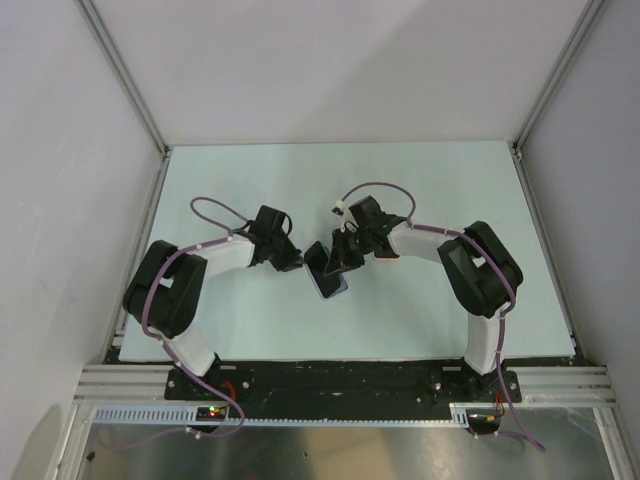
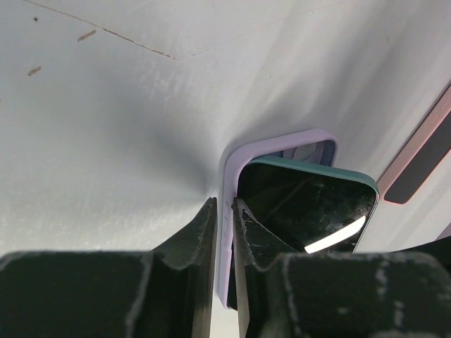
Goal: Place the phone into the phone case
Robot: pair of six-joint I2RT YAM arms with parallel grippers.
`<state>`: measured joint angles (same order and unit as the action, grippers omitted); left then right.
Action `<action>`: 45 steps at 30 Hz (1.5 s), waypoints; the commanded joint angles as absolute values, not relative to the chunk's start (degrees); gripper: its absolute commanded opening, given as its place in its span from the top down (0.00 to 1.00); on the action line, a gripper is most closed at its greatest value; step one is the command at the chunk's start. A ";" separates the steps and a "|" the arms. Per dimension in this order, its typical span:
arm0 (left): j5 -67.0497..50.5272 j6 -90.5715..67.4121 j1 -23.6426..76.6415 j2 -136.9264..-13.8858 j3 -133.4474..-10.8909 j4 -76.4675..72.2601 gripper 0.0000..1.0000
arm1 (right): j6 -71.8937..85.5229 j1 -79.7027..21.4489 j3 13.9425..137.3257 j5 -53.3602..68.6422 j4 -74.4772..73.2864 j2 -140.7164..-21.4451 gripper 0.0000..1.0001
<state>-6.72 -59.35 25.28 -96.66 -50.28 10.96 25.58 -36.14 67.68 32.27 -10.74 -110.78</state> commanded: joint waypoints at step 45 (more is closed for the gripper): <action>-6.14 -57.65 29.73 -89.56 -46.10 9.32 0.84 | 22.60 -40.63 71.45 4.18 -19.91 -106.87 0.77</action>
